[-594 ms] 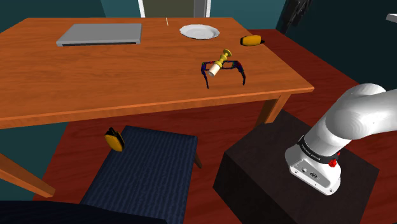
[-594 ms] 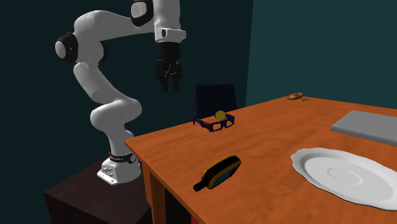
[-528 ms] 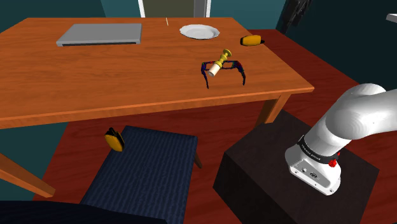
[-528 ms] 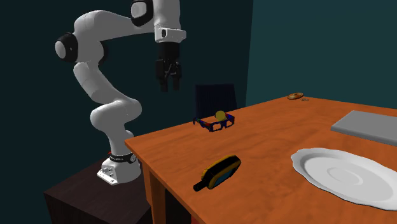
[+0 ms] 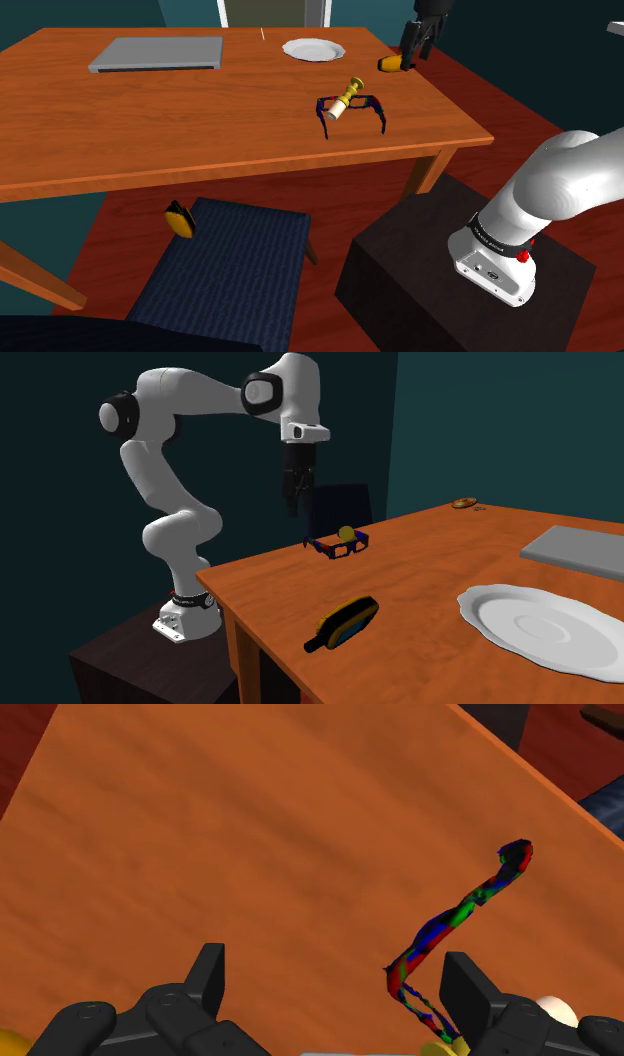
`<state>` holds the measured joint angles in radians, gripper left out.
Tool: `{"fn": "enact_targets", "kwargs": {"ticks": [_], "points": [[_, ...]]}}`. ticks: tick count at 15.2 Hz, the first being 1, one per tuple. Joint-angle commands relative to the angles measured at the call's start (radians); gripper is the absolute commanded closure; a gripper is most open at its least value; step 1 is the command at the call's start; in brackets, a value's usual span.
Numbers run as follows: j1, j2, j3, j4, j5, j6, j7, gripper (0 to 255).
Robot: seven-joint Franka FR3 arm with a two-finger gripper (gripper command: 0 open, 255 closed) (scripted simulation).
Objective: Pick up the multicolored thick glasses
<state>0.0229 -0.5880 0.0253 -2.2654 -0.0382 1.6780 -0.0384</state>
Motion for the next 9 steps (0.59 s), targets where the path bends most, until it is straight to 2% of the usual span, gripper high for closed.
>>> {"fn": "enact_targets", "kwargs": {"ticks": [1, 6, 9], "points": [[0.009, 0.060, 0.019, 0.003, 0.017, 0.043, 0.029, 0], [0.031, 0.219, 0.062, 0.048, 0.052, 0.124, 0.092, 0], [0.033, 0.239, 0.066, 0.030, 0.054, 0.158, 0.099, 0]]}}
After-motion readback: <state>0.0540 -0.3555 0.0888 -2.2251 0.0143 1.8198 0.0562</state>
